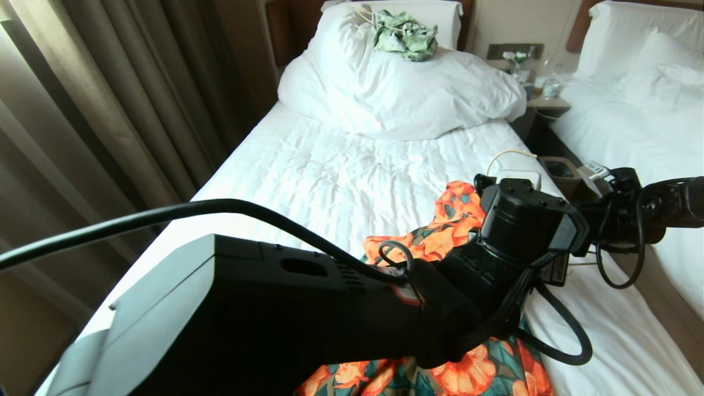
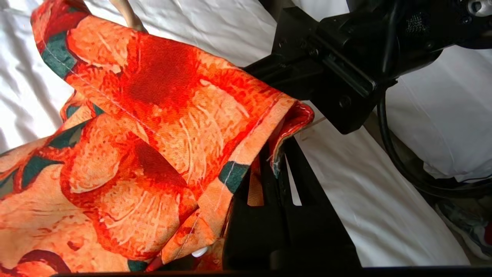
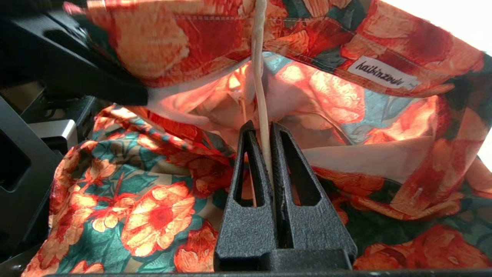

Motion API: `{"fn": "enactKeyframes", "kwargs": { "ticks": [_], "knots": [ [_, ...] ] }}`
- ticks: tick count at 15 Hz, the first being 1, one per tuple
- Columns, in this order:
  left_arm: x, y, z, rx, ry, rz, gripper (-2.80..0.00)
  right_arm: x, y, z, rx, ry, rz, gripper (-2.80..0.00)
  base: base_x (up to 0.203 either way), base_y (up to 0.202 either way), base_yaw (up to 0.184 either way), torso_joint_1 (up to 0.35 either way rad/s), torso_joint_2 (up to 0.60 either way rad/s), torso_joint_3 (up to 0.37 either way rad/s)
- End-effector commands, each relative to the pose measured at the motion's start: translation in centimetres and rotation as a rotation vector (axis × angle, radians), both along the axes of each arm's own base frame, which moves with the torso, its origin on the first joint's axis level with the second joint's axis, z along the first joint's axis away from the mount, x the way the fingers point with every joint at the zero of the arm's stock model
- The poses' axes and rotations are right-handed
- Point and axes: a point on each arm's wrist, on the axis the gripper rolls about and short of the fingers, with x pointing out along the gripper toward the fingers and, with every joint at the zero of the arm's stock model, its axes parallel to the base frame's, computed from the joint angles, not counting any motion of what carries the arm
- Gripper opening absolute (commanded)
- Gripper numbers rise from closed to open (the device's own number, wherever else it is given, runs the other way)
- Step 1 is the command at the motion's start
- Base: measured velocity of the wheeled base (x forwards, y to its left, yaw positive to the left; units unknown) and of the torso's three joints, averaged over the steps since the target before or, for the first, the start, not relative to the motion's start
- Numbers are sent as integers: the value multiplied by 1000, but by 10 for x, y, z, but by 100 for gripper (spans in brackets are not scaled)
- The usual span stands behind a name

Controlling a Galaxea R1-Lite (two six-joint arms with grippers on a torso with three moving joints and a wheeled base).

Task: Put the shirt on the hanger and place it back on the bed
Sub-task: Hook one side of the shirt onto the hanger

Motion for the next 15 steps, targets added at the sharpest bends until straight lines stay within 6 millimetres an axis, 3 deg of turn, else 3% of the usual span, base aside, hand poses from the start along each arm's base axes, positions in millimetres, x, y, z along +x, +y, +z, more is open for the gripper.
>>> {"fn": "enactKeyframes", "kwargs": {
  "ticks": [1, 4, 8, 13, 14, 15],
  "knots": [
    [0, -9, 4, 3, -38, -8, -280, -1, -1, -3, 7, 6, 3, -280, 0, 0, 0, 0, 0, 0],
    [-1, -20, 13, 15, -103, -10, -280, -2, 2, -4, 8, 9, 10, -280, 0, 0, 0, 0, 0, 0],
    [-15, -36, -7, 91, -119, -64, -280, -3, 4, -4, 8, 12, 14, -280, 0, 0, 0, 0, 0, 0],
    [-21, -40, -11, 100, -118, -73, -280, -6, 6, -6, 9, 21, 19, -280, 0, 0, 0, 0, 0, 0],
    [-20, -40, -11, 102, -118, -70, 0, -6, 6, -7, 9, 23, 19, -280, 0, 0, 0, 0, 0, 0],
    [-19, -39, -11, 108, -126, -70, 0, -6, 6, -8, 9, 22, 19, -280, 0, 0, 0, 0, 0, 0]
  ]
}}
